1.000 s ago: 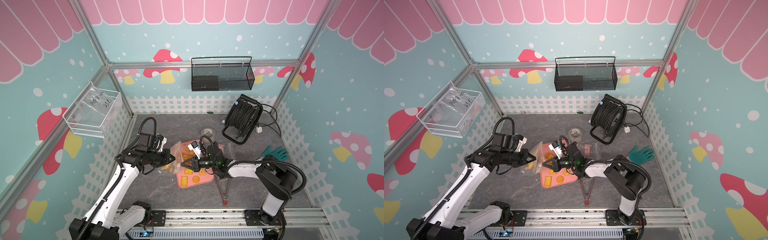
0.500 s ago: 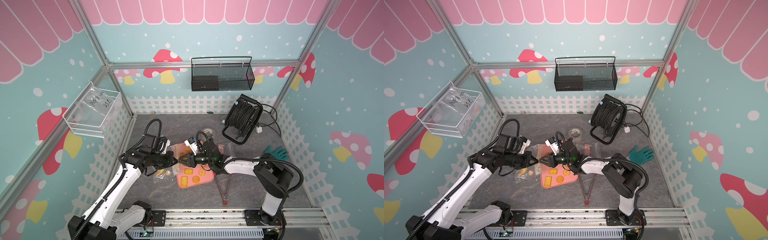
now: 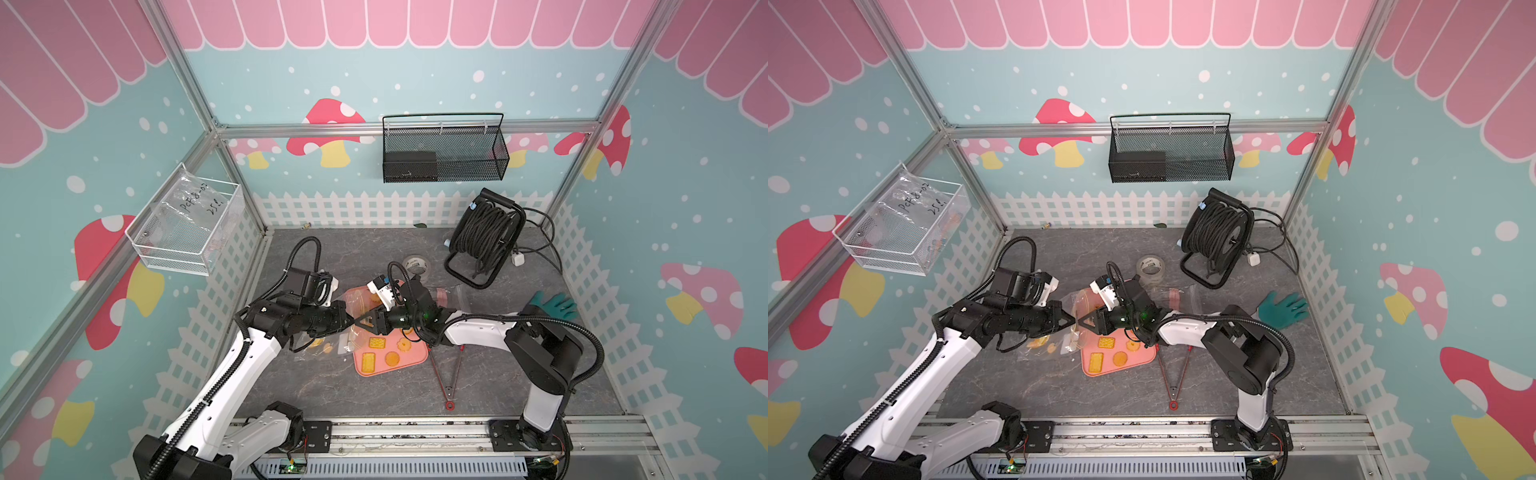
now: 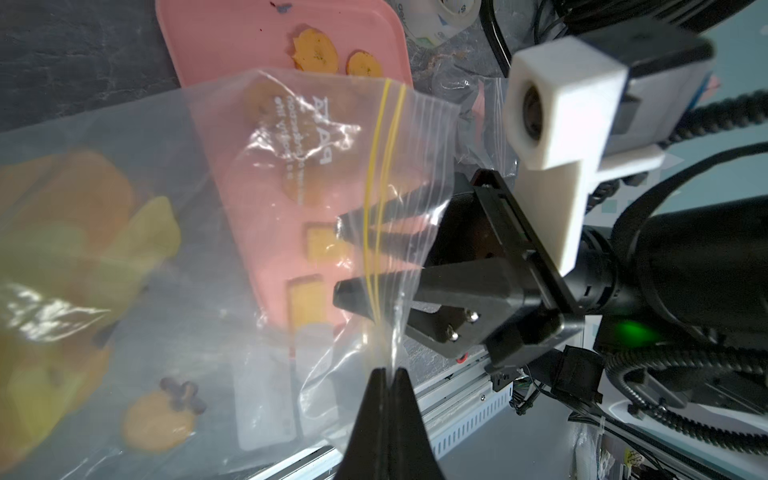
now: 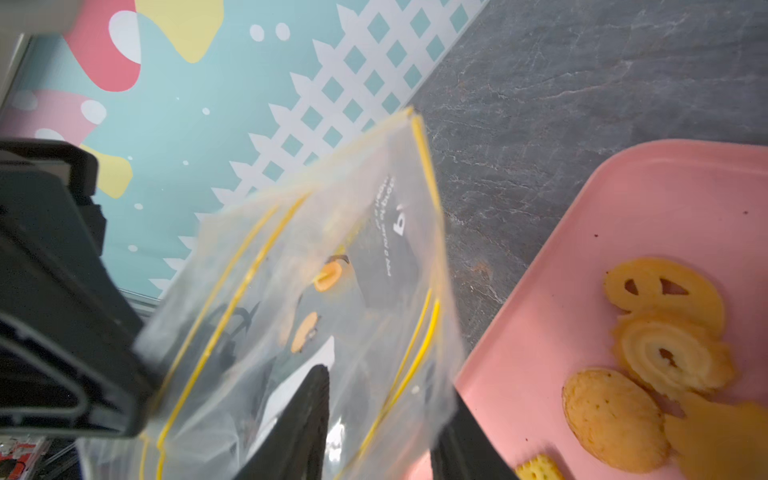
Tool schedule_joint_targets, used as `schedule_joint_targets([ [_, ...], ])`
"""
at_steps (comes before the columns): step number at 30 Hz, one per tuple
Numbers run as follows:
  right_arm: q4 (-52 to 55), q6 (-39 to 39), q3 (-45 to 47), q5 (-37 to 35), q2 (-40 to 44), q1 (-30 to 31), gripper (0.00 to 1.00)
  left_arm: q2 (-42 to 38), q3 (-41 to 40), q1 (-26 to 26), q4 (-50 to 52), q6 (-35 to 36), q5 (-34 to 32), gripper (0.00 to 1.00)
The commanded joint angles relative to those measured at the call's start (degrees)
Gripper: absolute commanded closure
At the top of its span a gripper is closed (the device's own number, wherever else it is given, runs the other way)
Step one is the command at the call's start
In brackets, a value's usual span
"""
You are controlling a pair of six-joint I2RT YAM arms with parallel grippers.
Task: Put the cookies into a resealable bag to prevent moisture
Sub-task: Pick up the ziploc bag from the center of the board.
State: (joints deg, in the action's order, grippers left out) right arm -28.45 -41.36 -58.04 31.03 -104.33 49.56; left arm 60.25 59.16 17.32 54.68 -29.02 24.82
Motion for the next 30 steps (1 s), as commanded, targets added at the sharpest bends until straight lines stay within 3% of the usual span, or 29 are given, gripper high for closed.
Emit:
schedule_joint_targets([
  [1,1.22,1.55,-0.55,-0.76,0.32,0.36,0.69,-1.05,1.89,-1.69,2.07,1.72,-3.46,1.0],
  [5,4.16,4.16,-1.46,-3.19,1.96,0.34,0.88,-0.98,1.66,-3.36,3.26,2.45,-5.57,1.0],
  [9,5.62,5.26,-1.55,-3.47,2.89,0.32,0.97,-0.46,1.99,-3.89,5.16,3.33,-8.61,1.0],
  [18,10.98,9.02,-1.99,-3.91,4.16,0.71,1.0,0.42,3.53,-6.69,10.54,6.33,-22.51,1.0],
  [24,10.47,8.32,-3.12,-3.95,4.43,1.13,1.0,2.39,4.44,-6.54,10.64,6.09,-25.93,1.0],
  [30,5.92,3.2,-3.36,-0.88,2.22,1.21,1.0,2.02,5.33,-4.93,6.69,2.81,-19.3,1.0],
])
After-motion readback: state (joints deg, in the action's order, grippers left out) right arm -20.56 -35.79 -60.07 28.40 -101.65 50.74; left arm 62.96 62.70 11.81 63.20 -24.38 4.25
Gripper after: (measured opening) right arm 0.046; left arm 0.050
